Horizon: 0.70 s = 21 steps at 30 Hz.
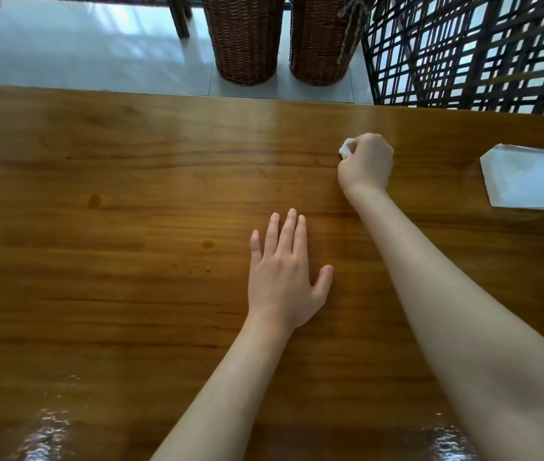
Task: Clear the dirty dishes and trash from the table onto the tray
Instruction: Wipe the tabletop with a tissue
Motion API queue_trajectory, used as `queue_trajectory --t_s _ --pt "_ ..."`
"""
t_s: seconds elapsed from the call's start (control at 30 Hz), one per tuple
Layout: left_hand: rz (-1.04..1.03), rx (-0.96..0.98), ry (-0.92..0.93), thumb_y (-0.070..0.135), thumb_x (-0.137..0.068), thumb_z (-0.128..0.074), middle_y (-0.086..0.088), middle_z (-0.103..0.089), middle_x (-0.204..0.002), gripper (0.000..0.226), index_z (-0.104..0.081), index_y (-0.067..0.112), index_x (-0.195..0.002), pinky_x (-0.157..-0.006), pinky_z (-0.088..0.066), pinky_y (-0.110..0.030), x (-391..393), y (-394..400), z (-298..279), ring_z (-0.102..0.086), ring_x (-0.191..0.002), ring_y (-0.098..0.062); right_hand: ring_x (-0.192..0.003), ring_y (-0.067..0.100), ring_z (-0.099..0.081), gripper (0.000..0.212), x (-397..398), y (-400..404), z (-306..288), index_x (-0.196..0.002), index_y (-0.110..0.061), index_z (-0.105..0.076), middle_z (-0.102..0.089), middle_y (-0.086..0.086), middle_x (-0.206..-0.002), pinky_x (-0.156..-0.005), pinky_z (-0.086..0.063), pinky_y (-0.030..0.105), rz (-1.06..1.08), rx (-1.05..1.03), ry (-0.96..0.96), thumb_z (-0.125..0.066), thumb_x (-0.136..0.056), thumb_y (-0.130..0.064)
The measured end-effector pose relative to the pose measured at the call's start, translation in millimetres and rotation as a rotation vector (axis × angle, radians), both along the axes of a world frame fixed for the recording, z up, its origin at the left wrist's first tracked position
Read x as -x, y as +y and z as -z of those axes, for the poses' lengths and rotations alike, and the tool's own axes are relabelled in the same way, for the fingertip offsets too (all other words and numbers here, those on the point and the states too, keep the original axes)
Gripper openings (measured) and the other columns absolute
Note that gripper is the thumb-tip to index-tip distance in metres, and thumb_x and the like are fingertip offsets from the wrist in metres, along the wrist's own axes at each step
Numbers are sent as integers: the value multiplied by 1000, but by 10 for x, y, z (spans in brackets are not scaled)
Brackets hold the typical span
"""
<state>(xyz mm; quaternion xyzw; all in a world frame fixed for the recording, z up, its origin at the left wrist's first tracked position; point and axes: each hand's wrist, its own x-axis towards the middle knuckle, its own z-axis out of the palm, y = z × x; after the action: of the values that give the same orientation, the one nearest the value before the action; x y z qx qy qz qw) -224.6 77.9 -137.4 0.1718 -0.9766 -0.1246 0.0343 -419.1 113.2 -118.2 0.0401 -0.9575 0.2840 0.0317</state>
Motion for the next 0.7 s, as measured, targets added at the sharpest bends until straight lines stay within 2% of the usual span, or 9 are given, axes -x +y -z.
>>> queue_trajectory --t_s 0.13,0.27,0.43,0.5,0.57,0.63,0.7 --pt "7 -9 9 59 -85 -33 -5 -27 -153 76 -26 15 -146 -110 -2 -43 -14 5 19 -16 -143 -25 -102 22 -61 21 -221 -284 -27 -99 -10 -72 -68 9 -107 -86 -48 27 -252 -11 -10 -55 -88 -4" --pt "51 -1 -8 57 -86 -27 -7 -25 -153 74 -23 15 -147 -111 2 -43 -24 -25 30 -13 -143 -27 -104 23 -58 28 -553 -676 -53 -100 -14 -72 -66 8 -109 -88 -45 28 -491 -29 -39 -50 -86 -3" --pt "116 -39 -33 53 -82 -4 -10 -16 -156 78 -10 14 -149 -115 0 -47 -68 -48 17 -8 -144 -29 -102 25 -57 32 -912 -860 2 -105 -13 -68 -59 9 -109 -75 -37 21 -657 -96 -37 -48 -85 2" --pt "105 -44 -31 53 -83 -8 -9 -18 -155 76 -12 15 -149 -115 -2 -47 -65 -44 14 -10 -144 -29 -101 24 -58 32 -918 -831 -19 -104 -13 -69 -60 8 -110 -75 -37 20 -665 -58 -64 -49 -85 3" --pt "87 -40 -9 53 -86 -22 -8 -26 -153 71 -19 17 -147 -115 -3 -46 -54 -31 17 -14 -143 -29 -97 22 -59 28 -863 -740 -68 -99 -12 -72 -62 8 -106 -75 -38 20 -625 -22 -59 -52 -84 2" --pt "66 -36 21 56 -87 -30 -6 -24 -153 73 -21 17 -148 -113 -1 -44 -44 -19 35 -11 -143 -27 -94 21 -59 25 -725 -553 -97 -99 -11 -73 -64 10 -102 -75 -39 19 -476 11 19 -54 -86 0" --pt "40 -51 46 57 -87 -34 -6 -22 -154 75 -22 14 -147 -112 1 -41 -38 -9 57 -10 -144 -25 -97 24 -59 27 -578 -312 -72 -105 -9 -70 -64 13 -104 -80 -45 24 -310 -4 84 -53 -87 1"
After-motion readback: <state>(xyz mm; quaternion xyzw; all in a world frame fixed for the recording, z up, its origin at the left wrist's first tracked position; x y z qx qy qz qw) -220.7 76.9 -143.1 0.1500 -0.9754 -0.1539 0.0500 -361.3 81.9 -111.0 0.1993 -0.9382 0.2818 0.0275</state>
